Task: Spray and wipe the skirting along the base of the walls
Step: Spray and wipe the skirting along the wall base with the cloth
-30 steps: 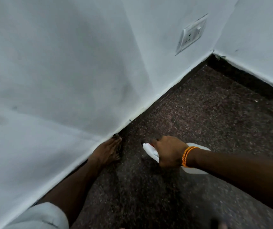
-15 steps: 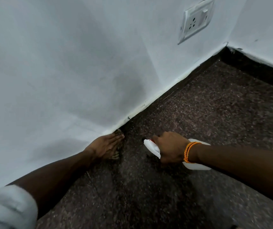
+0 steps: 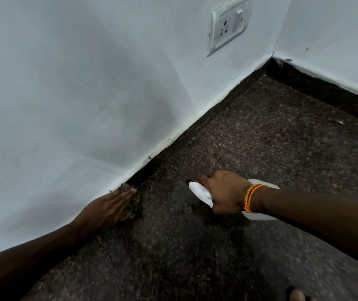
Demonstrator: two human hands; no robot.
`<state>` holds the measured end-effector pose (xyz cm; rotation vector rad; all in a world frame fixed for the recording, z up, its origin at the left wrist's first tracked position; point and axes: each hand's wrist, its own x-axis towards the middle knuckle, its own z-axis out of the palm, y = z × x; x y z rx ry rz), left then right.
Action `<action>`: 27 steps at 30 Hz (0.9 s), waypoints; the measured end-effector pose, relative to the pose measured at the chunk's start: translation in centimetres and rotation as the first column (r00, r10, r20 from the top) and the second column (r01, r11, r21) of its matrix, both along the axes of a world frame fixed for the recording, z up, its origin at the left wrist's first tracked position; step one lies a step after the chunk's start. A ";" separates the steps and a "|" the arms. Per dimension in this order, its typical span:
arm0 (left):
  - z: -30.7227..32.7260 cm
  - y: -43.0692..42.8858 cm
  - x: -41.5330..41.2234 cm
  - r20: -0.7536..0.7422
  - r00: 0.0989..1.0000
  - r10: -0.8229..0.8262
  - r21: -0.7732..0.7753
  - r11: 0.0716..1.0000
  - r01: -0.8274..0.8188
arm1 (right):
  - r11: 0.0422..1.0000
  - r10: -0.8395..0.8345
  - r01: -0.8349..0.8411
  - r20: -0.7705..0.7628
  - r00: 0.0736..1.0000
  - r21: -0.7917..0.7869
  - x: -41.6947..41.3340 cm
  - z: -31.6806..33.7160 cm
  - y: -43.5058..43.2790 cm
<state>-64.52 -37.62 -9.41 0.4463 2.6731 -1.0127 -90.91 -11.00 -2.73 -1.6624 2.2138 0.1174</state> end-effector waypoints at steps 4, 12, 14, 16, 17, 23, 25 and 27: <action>-0.3 0.3 -6.2 -0.173 0.976 -0.129 -0.018 0.992 0.127 | 0.999 -0.026 0.025 -0.023 0.999 -0.025 -0.8 -0.3 0.5; -0.6 0.9 -13.2 -0.244 0.965 -0.097 0.159 0.978 0.138 | 0.998 -0.069 0.068 -0.020 0.997 -0.010 -1.3 0.5 0.5; -1.3 0.4 -10.0 -0.166 0.980 -0.106 0.098 0.987 0.124 | 0.997 -0.082 0.082 -0.025 0.996 -0.009 -1.4 0.7 0.5; -1.7 0.0 -7.3 -0.137 0.980 -0.146 0.052 0.987 0.154 | 0.996 -0.090 0.090 -0.019 0.996 -0.015 -1.4 0.7 0.4; -1.6 -0.2 -6.3 -0.112 0.985 -0.130 0.059 0.989 0.137 | 0.996 -0.089 0.089 -0.014 0.996 -0.017 -1.4 0.7 0.3; -1.8 -0.5 -6.2 -0.062 0.995 -0.081 0.123 0.988 0.089 | 0.995 -0.094 0.093 -0.024 0.995 -0.025 -1.6 0.7 -0.8; -2.1 -0.5 -7.2 -0.094 0.993 -0.072 0.157 0.984 0.086 | 0.995 -0.094 0.093 -0.025 0.995 -0.031 -1.8 0.6 -1.0; -2.6 -0.4 -8.2 -0.158 0.983 -0.094 0.161 0.980 0.119 | 0.995 -0.096 0.096 -0.022 0.995 -0.039 -2.0 0.4 -1.0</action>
